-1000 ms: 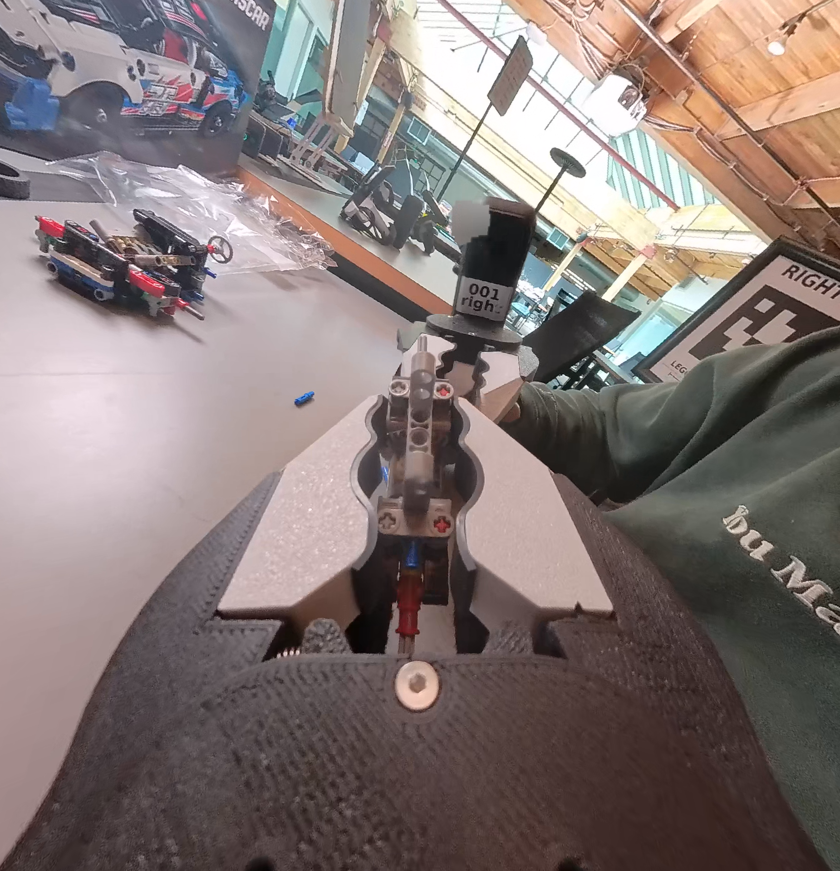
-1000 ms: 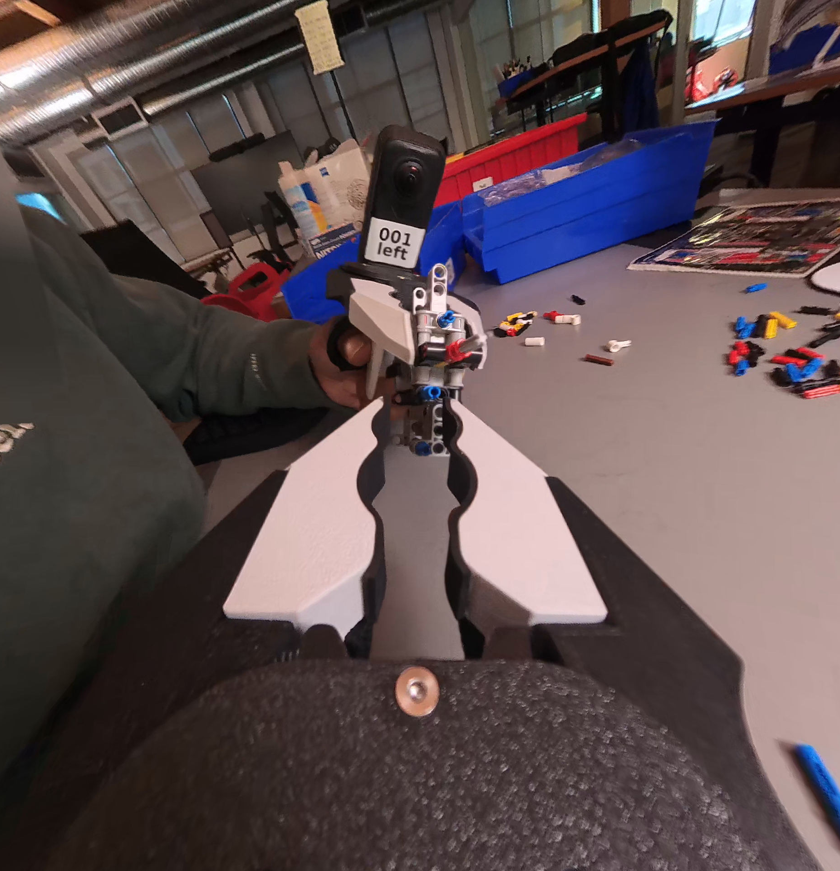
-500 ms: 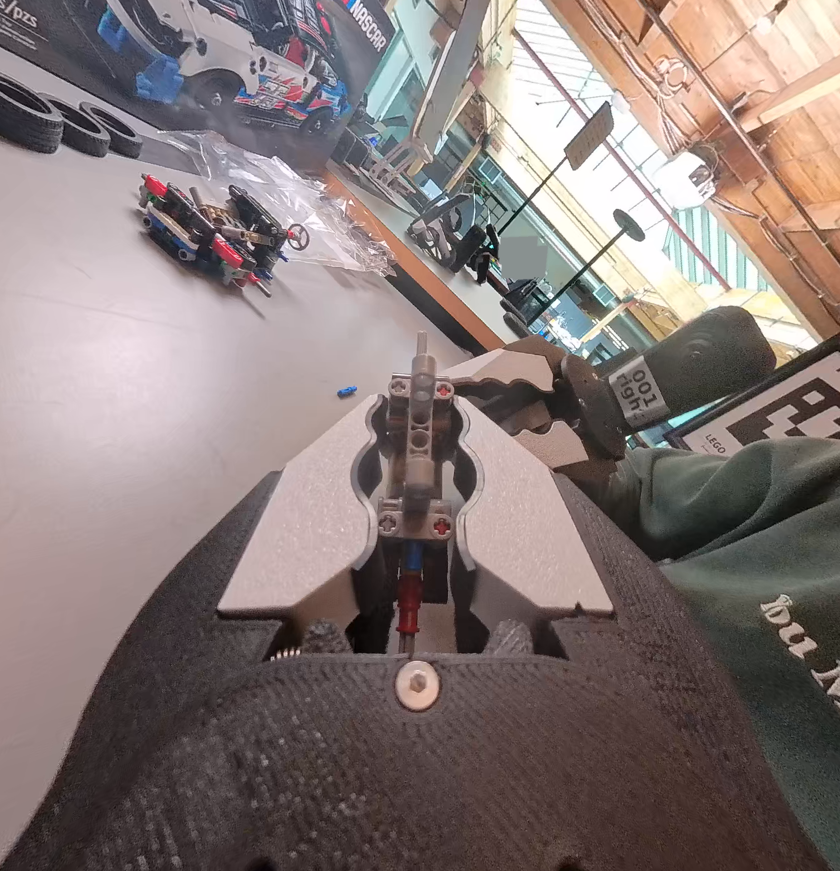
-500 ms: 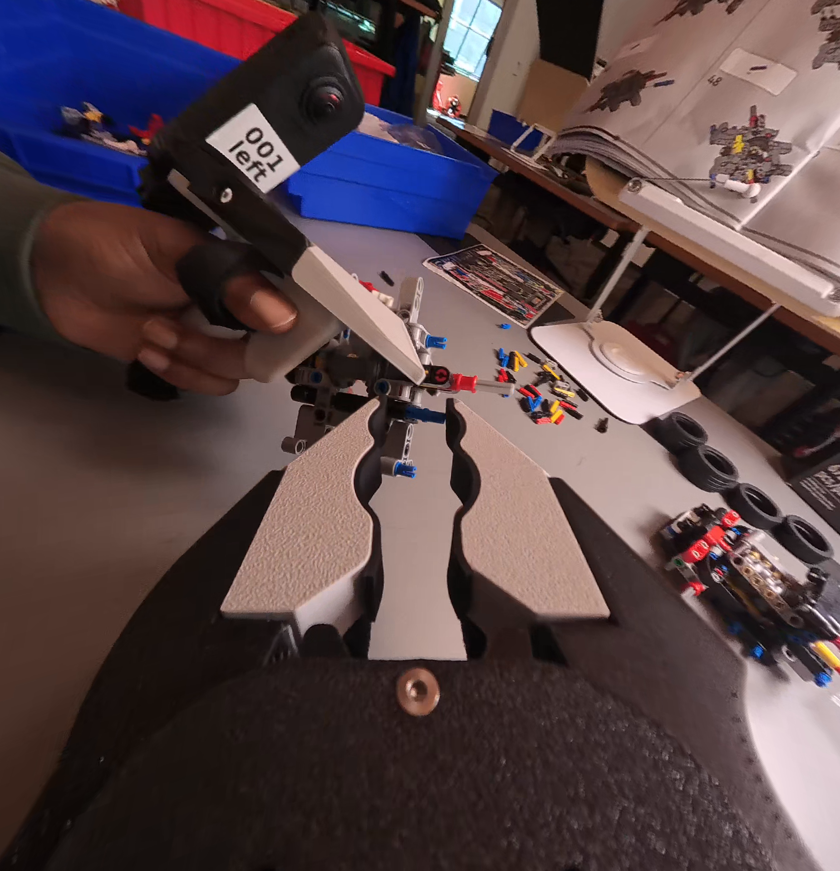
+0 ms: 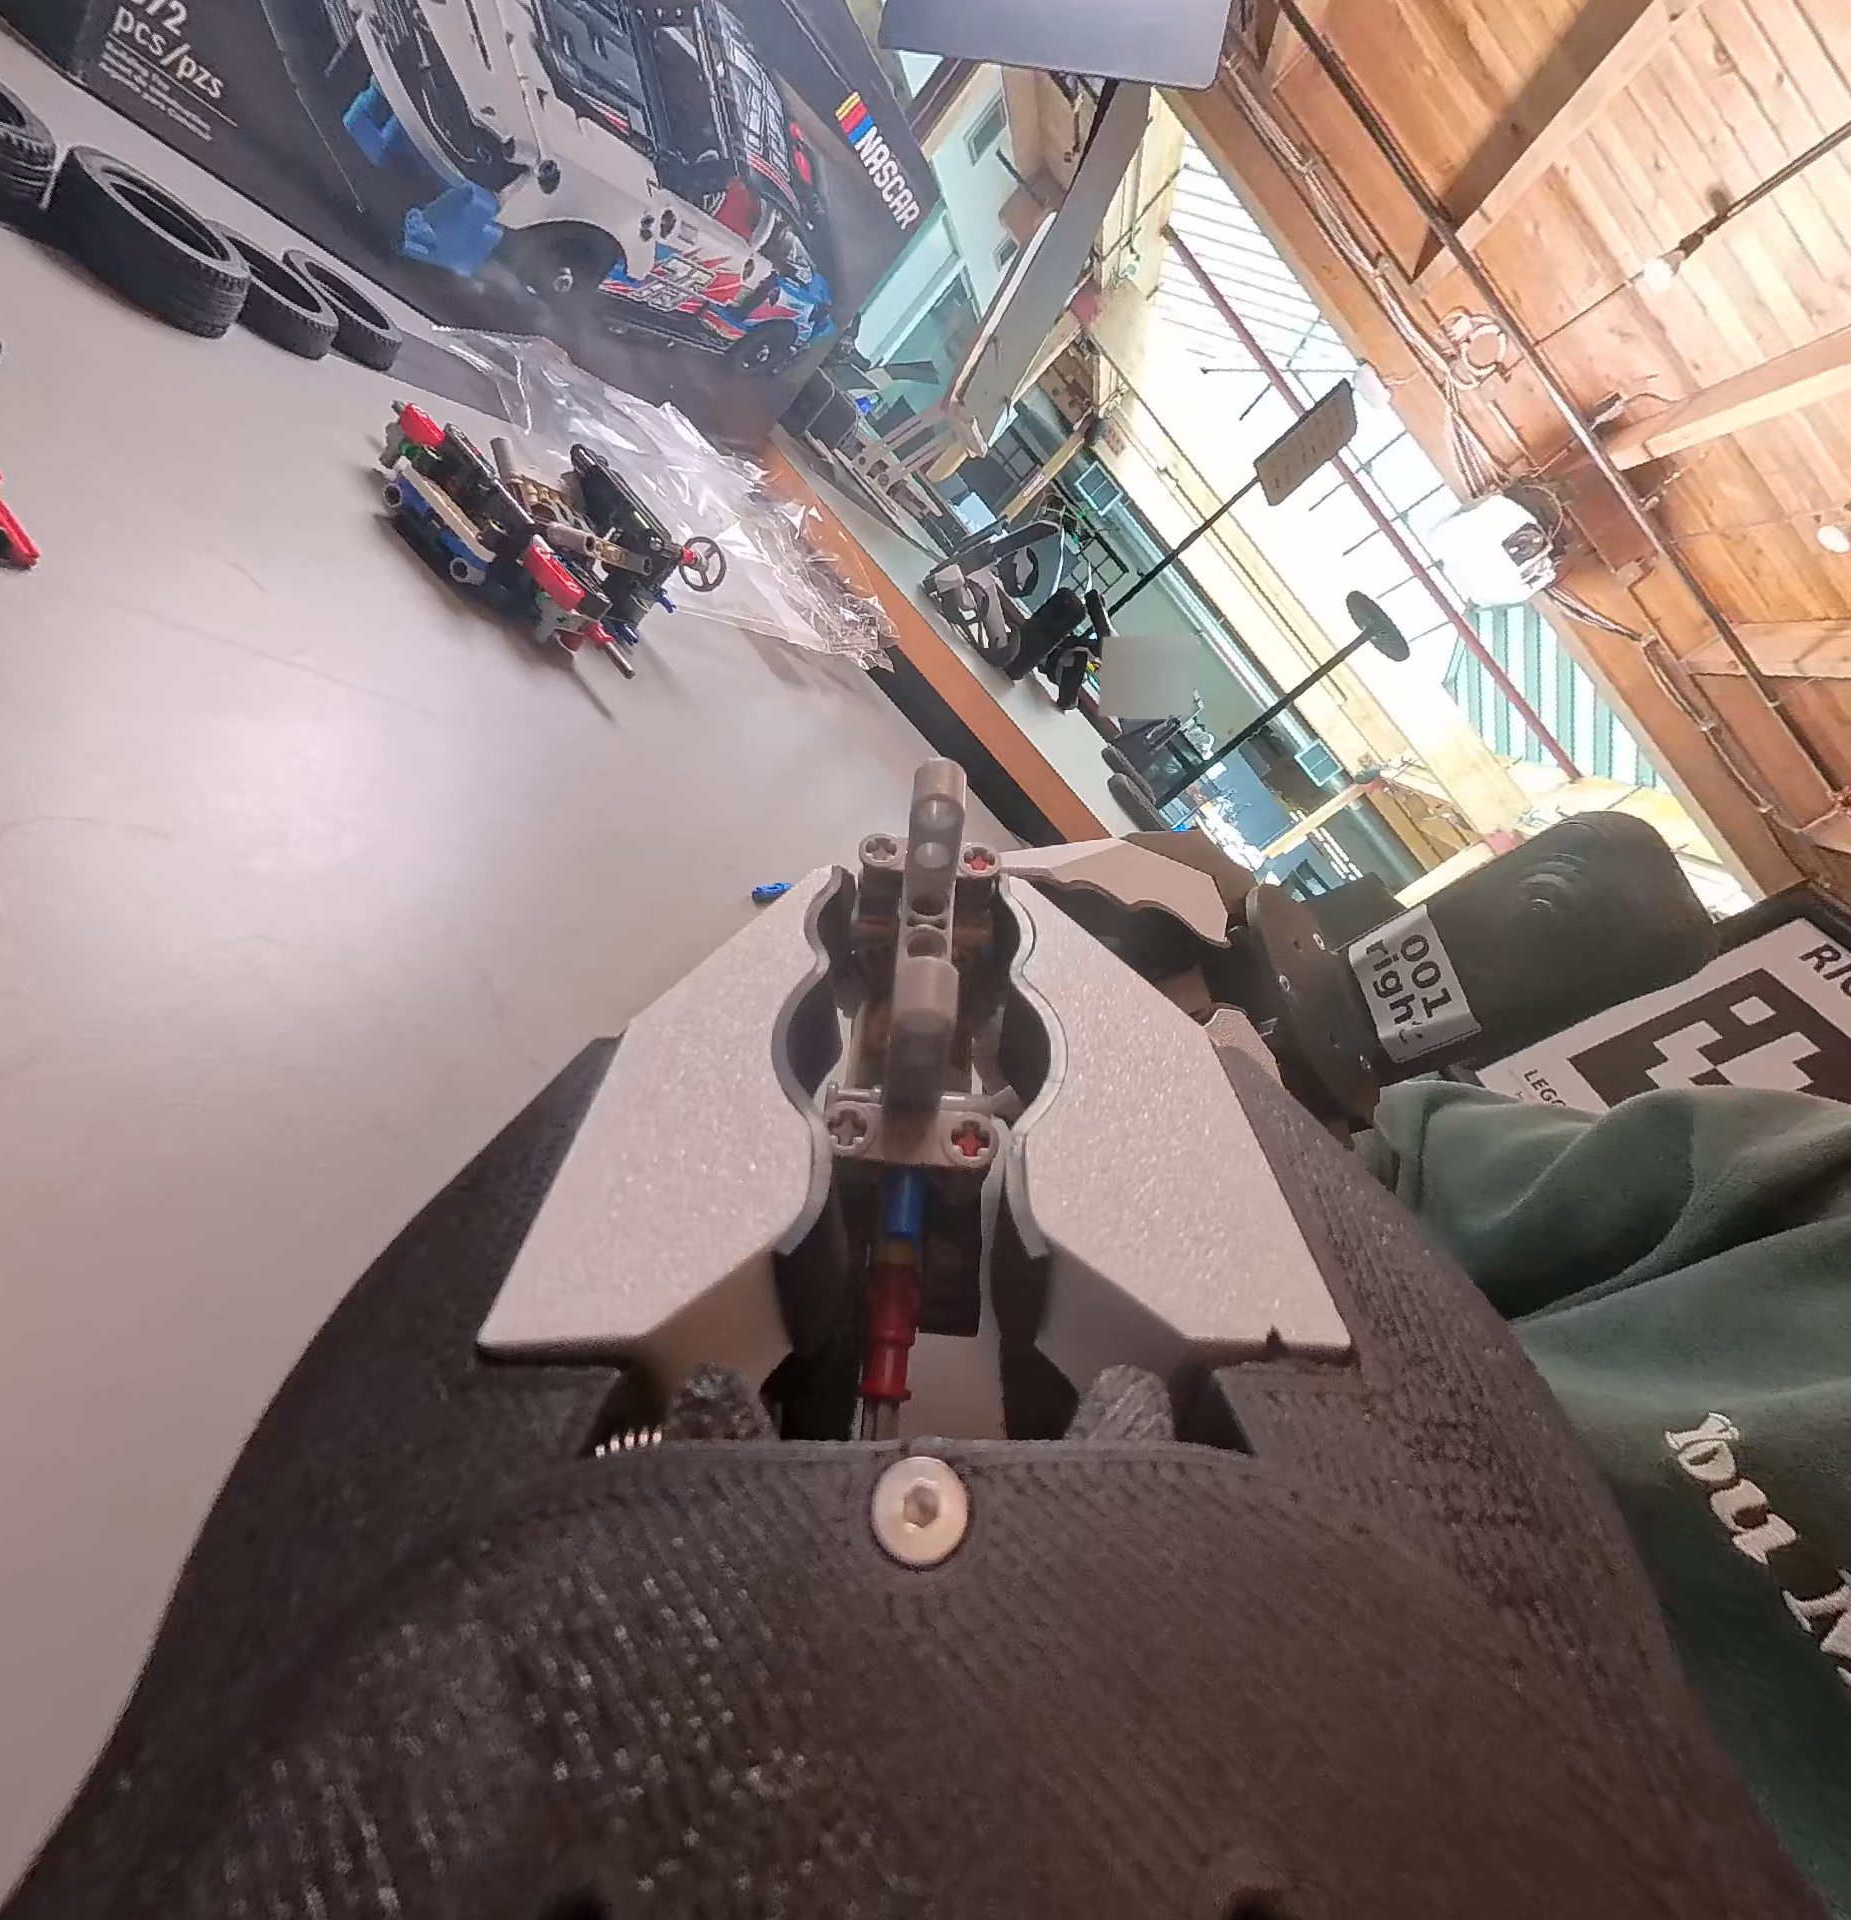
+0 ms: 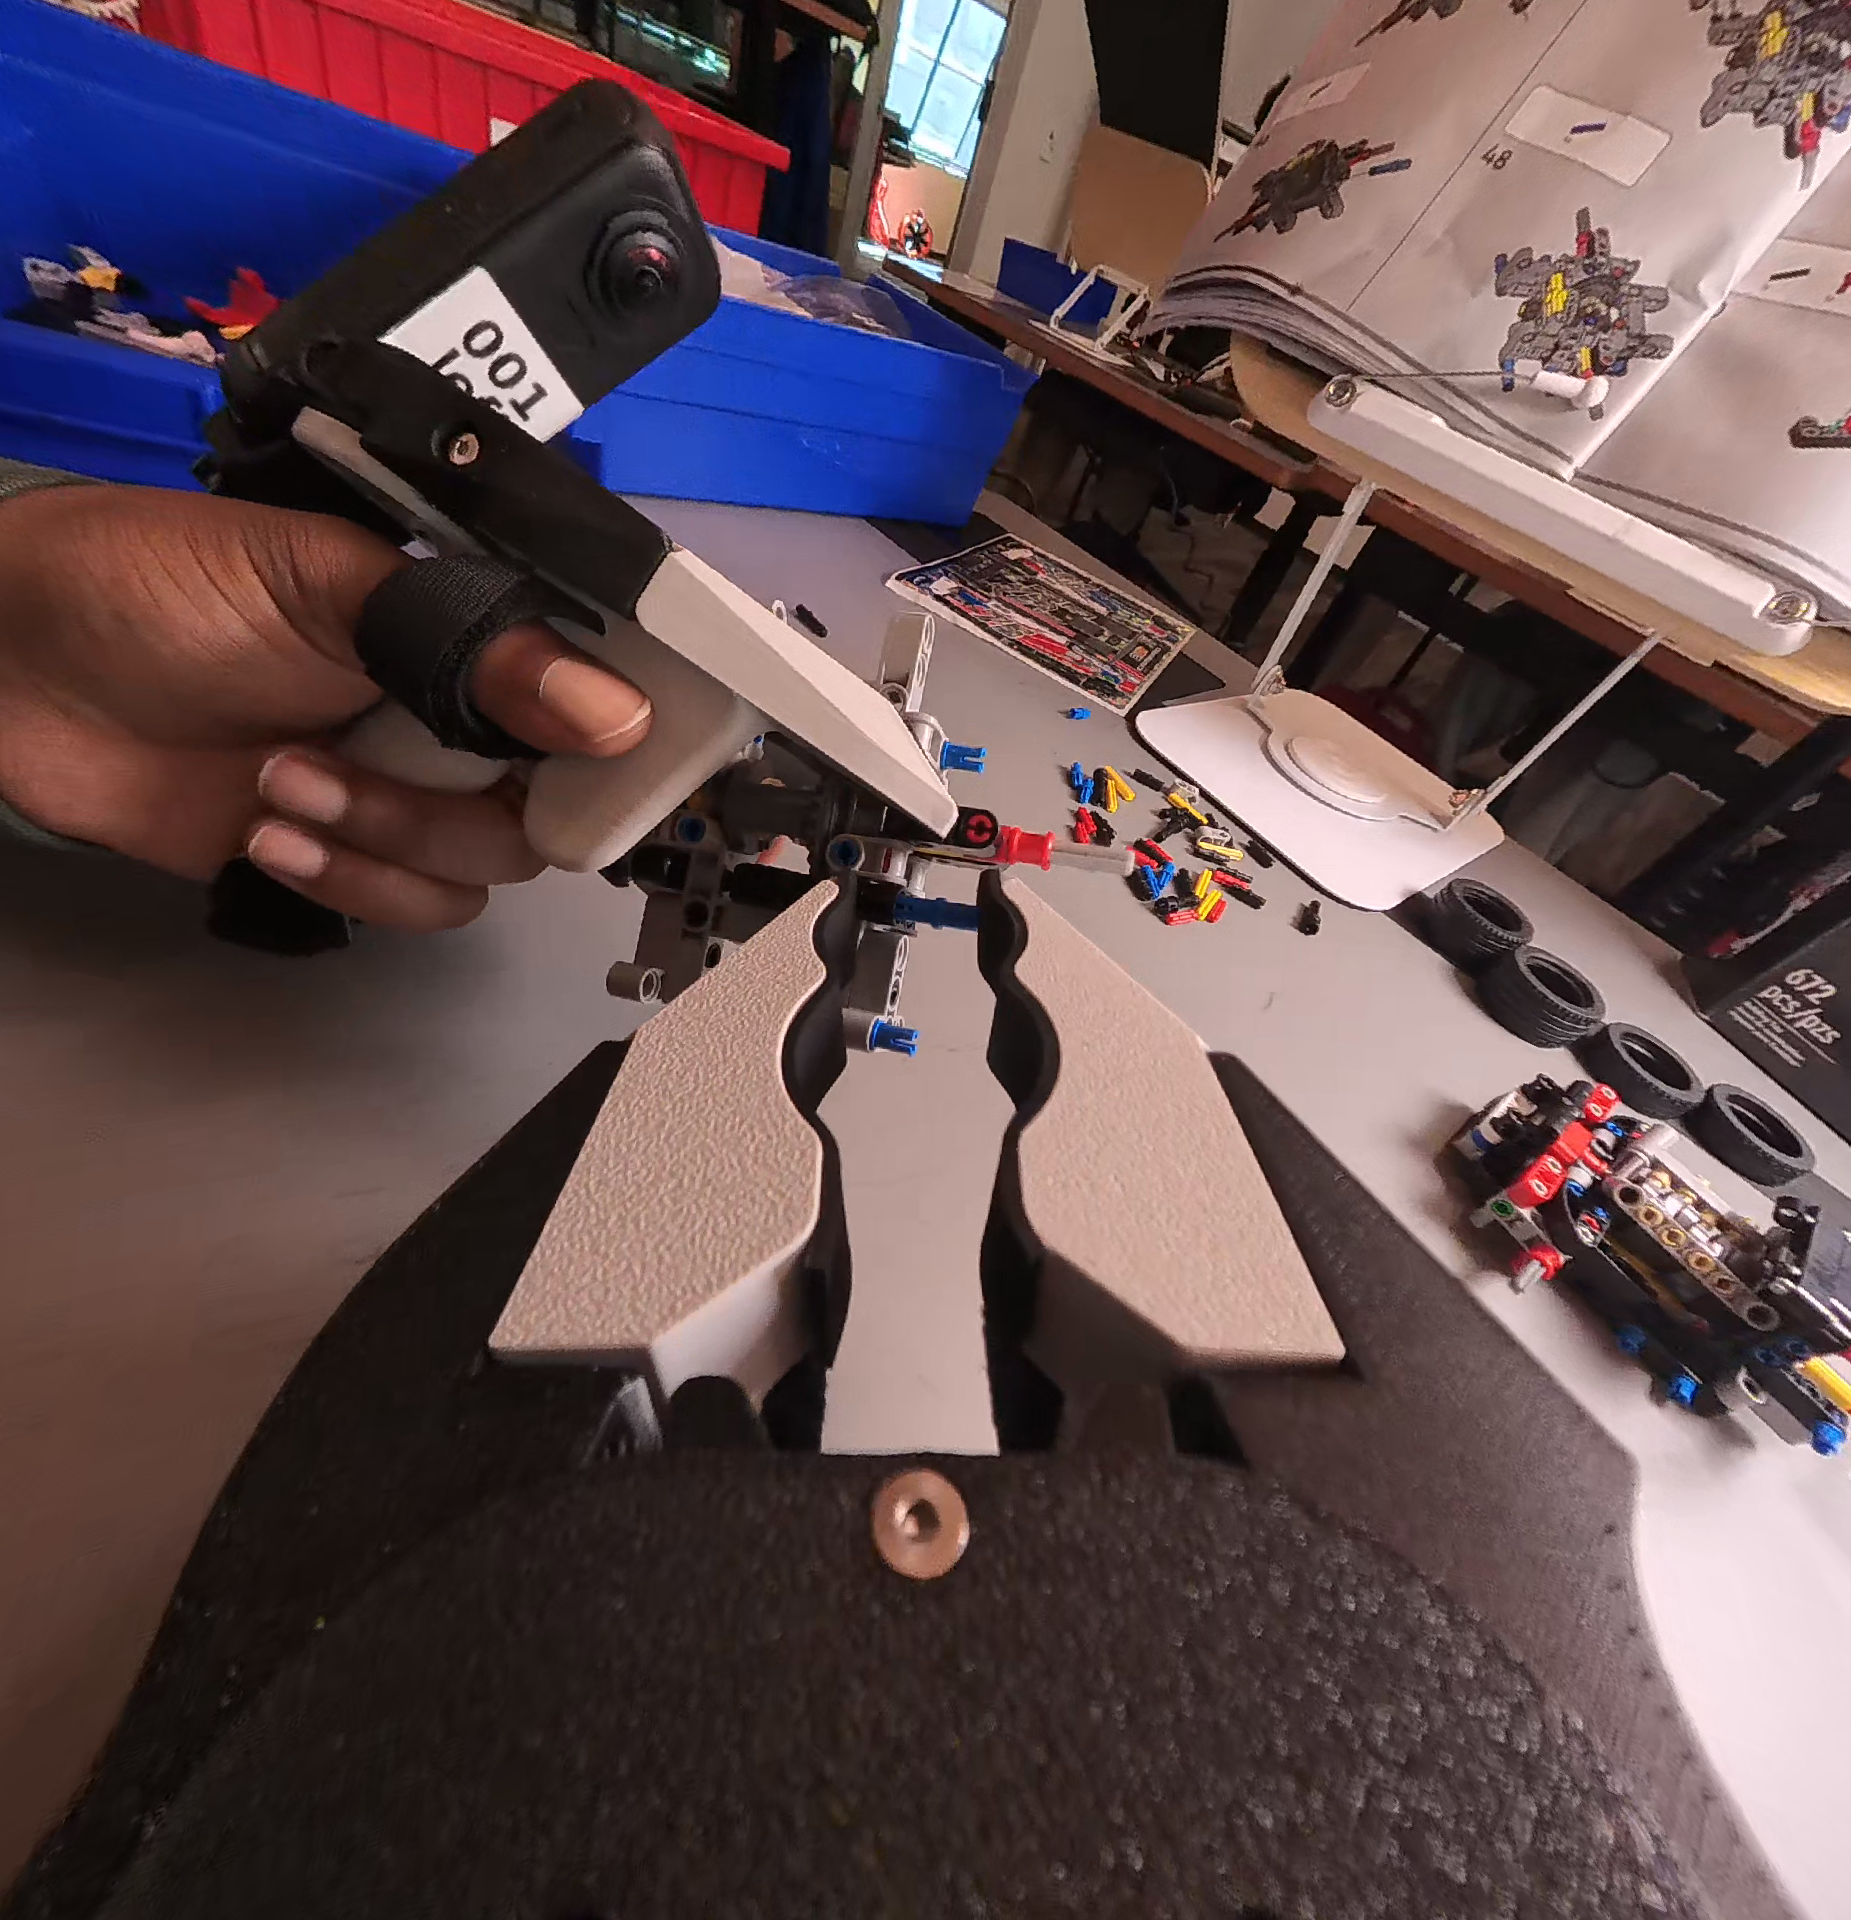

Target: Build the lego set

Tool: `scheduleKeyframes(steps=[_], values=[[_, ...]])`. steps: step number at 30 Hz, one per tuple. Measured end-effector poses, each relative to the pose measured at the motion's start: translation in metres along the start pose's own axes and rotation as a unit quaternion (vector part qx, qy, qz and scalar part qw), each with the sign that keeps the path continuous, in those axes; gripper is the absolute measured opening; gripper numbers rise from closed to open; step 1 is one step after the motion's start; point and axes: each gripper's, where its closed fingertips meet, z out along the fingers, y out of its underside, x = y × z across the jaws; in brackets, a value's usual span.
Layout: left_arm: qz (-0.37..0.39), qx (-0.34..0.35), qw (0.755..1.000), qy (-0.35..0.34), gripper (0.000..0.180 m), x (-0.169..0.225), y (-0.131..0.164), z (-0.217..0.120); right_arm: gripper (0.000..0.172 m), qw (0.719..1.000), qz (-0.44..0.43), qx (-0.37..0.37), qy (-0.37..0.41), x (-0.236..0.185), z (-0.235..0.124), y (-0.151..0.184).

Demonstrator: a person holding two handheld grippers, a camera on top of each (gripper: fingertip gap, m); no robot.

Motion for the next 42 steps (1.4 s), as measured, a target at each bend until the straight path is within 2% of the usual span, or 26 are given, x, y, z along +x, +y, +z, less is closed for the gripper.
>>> scheduleKeyframes(steps=[14, 18, 22, 27, 30, 32, 35, 37, 40, 42], values=[[-0.054, 0.023, 0.998, -0.004, 0.025, -0.01, 0.0, -0.001, 0.022, 0.998, 0.05, -0.004, -0.026, 0.001, 0.005, 0.006], [-0.04, 0.022, 0.999, -0.001, 0.025, -0.008, -0.001, 0.0, 0.026, 0.999, 0.011, 0.012, -0.044, 0.002, -0.001, 0.0], [-0.04, 0.027, 0.999, 0.0, 0.025, -0.01, -0.005, -0.003, 0.025, 0.998, 0.025, 0.014, -0.063, 0.003, -0.007, -0.001], [-0.043, 0.02, 0.999, 0.006, 0.025, -0.007, -0.002, 0.0, 0.025, 0.999, -0.01, 0.016, -0.04, 0.005, -0.005, -0.001], [-0.046, 0.018, 0.999, 0.004, 0.025, -0.008, -0.001, 0.0, 0.017, 0.998, -0.012, 0.014, -0.06, -0.005, -0.004, -0.001], [-0.045, 0.015, 0.999, 0.005, 0.025, -0.008, -0.001, 0.0, 0.015, 0.998, -0.048, 0.008, -0.038, -0.003, -0.003, 0.001], [-0.047, 0.018, 0.999, 0.005, 0.025, -0.009, -0.003, -0.001, 0.018, 0.999, -0.028, 0.023, -0.026, 0.004, -0.006, -0.008], [-0.05, 0.018, 0.999, 0.007, 0.025, -0.009, -0.003, -0.001, 0.028, 1.0, -0.018, 0.018, -0.017, 0.01, -0.006, -0.006], [-0.047, 0.019, 0.999, 0.007, 0.025, -0.008, -0.003, 0.001, 0.031, 0.999, -0.013, 0.016, -0.031, 0.002, -0.003, -0.002], [-0.05, 0.022, 0.998, 0.007, 0.025, -0.008, -0.004, -0.001, 0.026, 0.999, -0.023, 0.014, -0.028, 0.001, -0.003, -0.002]])
